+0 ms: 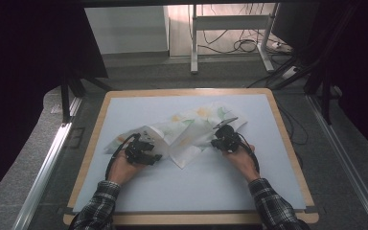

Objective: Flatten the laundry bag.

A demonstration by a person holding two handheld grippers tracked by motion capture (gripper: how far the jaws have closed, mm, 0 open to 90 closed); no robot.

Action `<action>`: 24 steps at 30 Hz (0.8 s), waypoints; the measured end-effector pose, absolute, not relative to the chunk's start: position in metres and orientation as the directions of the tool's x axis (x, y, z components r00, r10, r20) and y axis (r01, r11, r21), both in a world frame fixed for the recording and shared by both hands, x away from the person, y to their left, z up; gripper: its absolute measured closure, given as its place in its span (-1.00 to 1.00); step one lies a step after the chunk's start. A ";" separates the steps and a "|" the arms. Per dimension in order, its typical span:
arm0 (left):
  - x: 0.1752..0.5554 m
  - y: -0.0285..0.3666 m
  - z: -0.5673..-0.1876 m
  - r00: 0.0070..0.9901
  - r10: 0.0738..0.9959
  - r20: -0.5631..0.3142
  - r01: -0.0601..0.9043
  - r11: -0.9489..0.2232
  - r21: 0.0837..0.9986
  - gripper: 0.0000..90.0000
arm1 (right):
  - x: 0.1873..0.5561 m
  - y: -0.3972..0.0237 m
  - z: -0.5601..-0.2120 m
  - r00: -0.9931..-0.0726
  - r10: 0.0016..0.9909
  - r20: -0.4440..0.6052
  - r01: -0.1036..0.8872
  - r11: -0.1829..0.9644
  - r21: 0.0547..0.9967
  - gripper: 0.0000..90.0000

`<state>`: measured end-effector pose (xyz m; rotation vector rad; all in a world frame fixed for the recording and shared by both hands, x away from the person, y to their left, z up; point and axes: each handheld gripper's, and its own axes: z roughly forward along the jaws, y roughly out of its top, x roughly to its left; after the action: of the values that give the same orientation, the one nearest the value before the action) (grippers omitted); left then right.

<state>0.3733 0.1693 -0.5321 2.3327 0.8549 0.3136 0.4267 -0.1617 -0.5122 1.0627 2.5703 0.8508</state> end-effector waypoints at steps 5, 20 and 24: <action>0.380 0.164 -0.532 0.749 0.663 -0.012 0.515 -0.570 0.640 0.90 | 0.424 -0.166 -0.503 -0.715 0.698 0.048 0.572 0.544 0.614 0.99; 0.330 0.162 -0.480 0.835 0.541 -0.099 0.409 -0.491 0.769 1.00 | 0.405 -0.196 -0.408 -0.716 0.698 0.032 0.480 0.458 0.748 0.99; 0.316 0.162 -0.465 0.867 0.483 -0.119 0.370 -0.467 0.803 1.00 | 0.407 -0.198 -0.374 -0.707 0.707 0.007 0.445 0.439 0.781 0.99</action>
<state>0.3159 0.1625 -0.4648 2.1107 0.6172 0.1541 0.4067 -0.1984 -0.3739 0.9870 2.3741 1.1446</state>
